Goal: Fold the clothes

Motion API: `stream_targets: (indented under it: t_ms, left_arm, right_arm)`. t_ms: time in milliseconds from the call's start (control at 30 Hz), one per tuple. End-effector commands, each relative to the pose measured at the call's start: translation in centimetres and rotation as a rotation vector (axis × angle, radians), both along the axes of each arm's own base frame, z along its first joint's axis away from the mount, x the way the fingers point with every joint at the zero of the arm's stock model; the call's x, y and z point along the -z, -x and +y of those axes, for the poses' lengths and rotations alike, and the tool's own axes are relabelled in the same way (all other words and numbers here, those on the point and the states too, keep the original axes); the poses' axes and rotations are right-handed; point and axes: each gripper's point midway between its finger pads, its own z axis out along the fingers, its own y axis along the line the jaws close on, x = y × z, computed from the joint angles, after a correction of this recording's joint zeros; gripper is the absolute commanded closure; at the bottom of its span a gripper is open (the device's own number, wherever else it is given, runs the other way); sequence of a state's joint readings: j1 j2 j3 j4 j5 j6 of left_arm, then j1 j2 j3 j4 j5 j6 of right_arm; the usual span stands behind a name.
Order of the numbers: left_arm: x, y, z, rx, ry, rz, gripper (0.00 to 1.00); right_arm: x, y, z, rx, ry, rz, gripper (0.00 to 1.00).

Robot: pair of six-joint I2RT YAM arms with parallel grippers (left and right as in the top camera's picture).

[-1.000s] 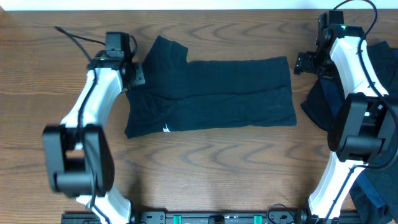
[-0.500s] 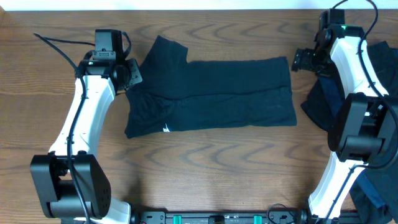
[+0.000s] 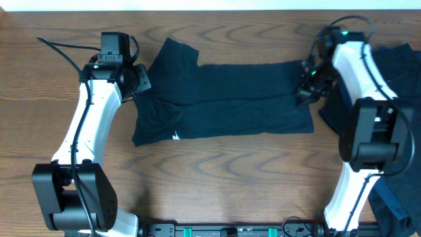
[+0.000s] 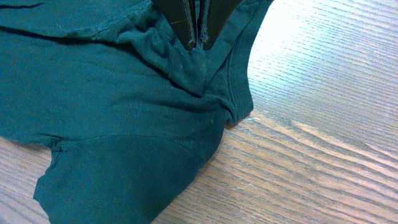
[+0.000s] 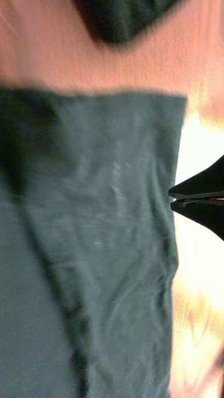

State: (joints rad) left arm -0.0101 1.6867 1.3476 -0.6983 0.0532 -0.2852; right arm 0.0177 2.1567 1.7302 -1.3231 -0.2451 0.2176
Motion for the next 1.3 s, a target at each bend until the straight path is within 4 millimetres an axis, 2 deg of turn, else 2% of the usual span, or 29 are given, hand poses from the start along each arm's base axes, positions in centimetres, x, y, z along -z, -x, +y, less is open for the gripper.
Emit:
stream_targets:
  t_ms: [0,167,300,500,600,667,800,1000,1267]
  left_arm:
    - [-0.4,-0.1,0.1,-0.006,0.007,-0.011,0.94]
    - [-0.2,-0.3,0.1,0.0,0.003,-0.014,0.94]
    - [0.4,-0.3,0.1,0.013,-0.003,0.002,0.94]
    - [1.5,-0.3,0.1,0.014,-0.003,0.032,0.94]
    - [1.8,-0.2,0.1,0.014,-0.003,0.044,0.94]
    - [2.1,0.4,0.1,0.014,-0.003,0.071,0.94]
    - [2.9,2.9,0.2,0.015,-0.008,0.175,0.94]
    - [3.9,5.3,-0.1,-0.008,0.02,0.274,0.94]
    - [8.9,7.9,-2.1,-0.004,0.138,0.327,0.94]
  right_arm:
    - [1.1,1.9,1.1,0.029,0.045,0.054,0.99]
    - [3.3,3.3,1.6,0.026,0.07,0.082,0.99]
    - [4.8,4.3,0.1,0.025,0.162,0.099,0.99]
    - [6.7,5.9,-1.1,0.018,0.21,0.123,0.99]
    - [7.0,6.5,-2.5,0.005,0.283,0.135,0.99]
    - [6.8,6.8,-3.6,-0.003,0.332,0.148,0.99]
    - [6.4,7.7,-4.0,0.03,0.327,0.195,0.99]
    - [6.6,7.3,-3.8,0.057,0.292,0.183,0.99]
    - [6.9,6.5,-3.4,0.051,0.288,0.145,0.99]
